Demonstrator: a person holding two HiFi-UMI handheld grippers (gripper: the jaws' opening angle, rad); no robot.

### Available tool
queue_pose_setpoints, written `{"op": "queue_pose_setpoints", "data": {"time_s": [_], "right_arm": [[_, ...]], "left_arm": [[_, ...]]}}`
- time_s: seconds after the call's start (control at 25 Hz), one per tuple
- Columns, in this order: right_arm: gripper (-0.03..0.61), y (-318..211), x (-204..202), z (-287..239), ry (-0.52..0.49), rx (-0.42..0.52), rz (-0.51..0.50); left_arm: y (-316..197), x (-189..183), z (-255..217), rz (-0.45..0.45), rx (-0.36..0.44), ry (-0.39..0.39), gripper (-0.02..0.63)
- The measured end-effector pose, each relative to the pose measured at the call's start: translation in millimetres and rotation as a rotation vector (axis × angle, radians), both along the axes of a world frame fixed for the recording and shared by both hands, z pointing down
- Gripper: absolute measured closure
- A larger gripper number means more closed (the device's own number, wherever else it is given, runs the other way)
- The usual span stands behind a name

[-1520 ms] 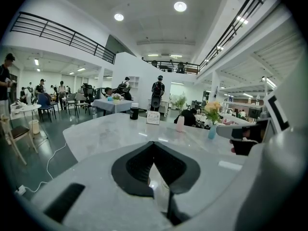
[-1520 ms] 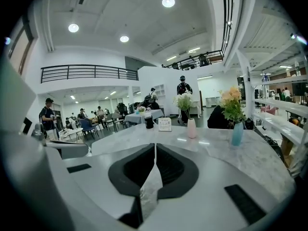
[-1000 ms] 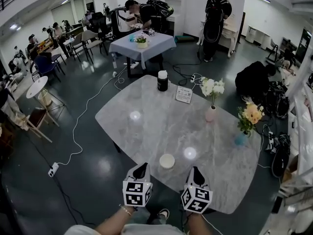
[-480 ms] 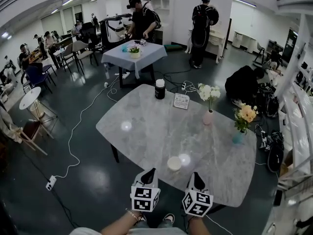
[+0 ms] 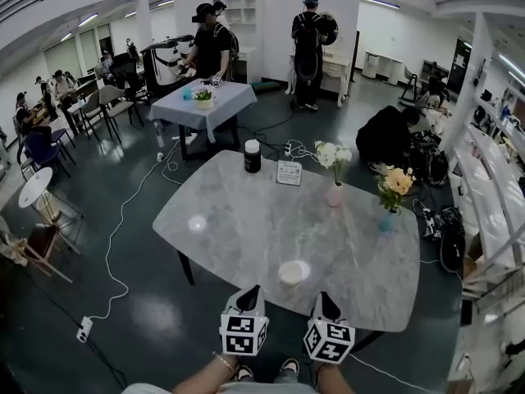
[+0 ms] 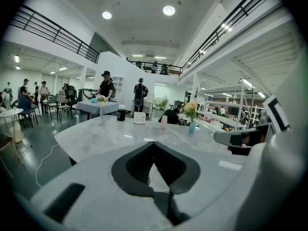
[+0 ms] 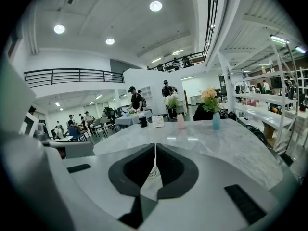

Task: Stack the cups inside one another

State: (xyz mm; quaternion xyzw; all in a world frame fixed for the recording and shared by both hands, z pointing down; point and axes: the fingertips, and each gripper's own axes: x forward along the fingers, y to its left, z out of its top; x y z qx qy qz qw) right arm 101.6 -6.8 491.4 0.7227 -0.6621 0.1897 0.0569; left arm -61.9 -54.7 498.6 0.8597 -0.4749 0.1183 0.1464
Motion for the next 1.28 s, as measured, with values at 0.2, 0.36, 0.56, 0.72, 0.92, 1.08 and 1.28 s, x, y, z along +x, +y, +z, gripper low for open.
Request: {"op": "queue_pose_setpoints", "data": {"time_s": [0.2,0.36,0.56,0.72,0.92,1.08,1.28], "right_arm": [[0.563,-2,0,-3,-0.008,0.001,0.0],[0.572,-3,3,-4,-0.007,-0.013,-0.006],[0.572,-4,10,-5,0.013,-0.013,-0.004],[0.572,-5,19,-7,0.024,-0.013,-0.004],[0.572,-9,28,-11,0.036,-0.004,-0.008],[0.572,-12,30,-16,0.043,0.006,-0.011],[0.572,-12,31,-21,0.047,0.02,-0.022]], "left_arm": [[-2,0,0,0.007,0.0,0.0,0.617],[-5,0,0,0.006,-0.005,-0.002,0.617],[-7,6,1,0.009,-0.006,0.001,0.617],[-8,15,1,0.013,-0.004,0.003,0.617],[-13,25,0,0.013,-0.001,0.009,0.617],[-15,29,-5,0.014,0.008,0.016,0.617],[-14,32,-6,0.012,0.011,0.017,0.617]]}}
